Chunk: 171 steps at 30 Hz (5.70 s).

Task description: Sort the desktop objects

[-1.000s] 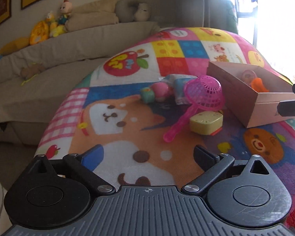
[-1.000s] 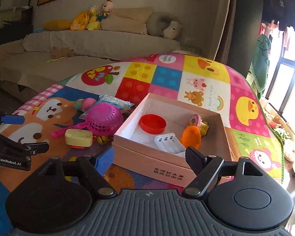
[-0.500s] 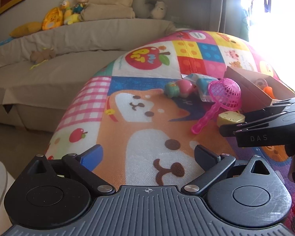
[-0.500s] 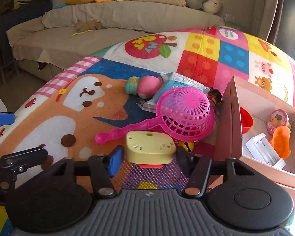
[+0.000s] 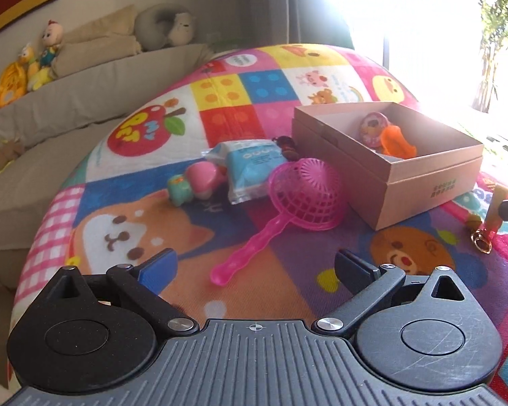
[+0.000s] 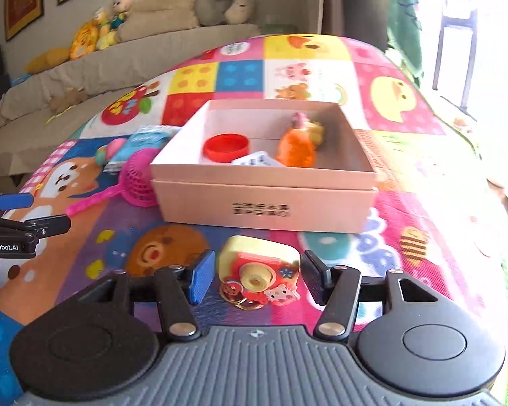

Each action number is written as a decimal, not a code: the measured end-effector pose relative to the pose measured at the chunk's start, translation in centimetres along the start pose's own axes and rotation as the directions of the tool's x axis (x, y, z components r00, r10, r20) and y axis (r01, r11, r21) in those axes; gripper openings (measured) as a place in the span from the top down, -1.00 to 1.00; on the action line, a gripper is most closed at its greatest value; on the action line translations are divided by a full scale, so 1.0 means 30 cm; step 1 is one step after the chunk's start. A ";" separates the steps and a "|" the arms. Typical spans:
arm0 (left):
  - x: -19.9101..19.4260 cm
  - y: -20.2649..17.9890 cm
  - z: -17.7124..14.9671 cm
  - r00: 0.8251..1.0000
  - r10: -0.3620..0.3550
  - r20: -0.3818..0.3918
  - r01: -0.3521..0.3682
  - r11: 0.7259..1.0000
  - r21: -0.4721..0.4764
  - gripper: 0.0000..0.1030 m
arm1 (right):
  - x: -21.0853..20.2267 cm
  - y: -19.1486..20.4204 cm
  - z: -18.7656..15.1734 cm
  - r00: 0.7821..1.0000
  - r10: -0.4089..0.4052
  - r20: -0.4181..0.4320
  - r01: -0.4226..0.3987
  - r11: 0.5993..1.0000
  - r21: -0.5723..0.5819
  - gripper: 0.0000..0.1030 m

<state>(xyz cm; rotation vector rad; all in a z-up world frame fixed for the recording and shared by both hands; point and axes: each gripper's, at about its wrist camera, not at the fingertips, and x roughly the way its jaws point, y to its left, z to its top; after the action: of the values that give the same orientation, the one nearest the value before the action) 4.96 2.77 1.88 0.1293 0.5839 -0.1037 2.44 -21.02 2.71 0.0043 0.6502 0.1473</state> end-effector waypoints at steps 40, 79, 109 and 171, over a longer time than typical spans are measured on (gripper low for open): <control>0.183 0.041 0.054 0.994 0.034 -0.107 -0.029 0.998 0.055 -0.80 | 0.010 -0.179 -0.100 0.994 -0.073 0.083 0.053 0.975 0.216 -1.00; -0.093 -0.140 -0.040 0.961 -0.232 -0.147 0.219 0.970 -0.102 -0.33 | 0.052 -0.196 -0.096 0.999 -0.051 0.012 0.046 0.968 0.248 -1.00; -0.205 -0.136 -0.173 0.972 -0.189 -0.140 0.180 0.981 -0.073 -0.93 | 0.066 -0.207 -0.012 0.990 -0.017 -0.143 0.052 0.968 0.244 -0.18; -0.060 -0.244 -0.050 0.981 -0.136 -0.138 0.139 0.990 0.016 -1.00 | -0.037 -0.055 -0.157 0.997 0.052 -0.065 -0.053 0.998 -0.021 -0.10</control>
<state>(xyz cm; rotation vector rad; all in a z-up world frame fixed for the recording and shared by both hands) 1.66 -4.11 0.96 0.1215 0.7285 -0.2380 -1.04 -23.01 -0.46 -0.0048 0.7128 0.2061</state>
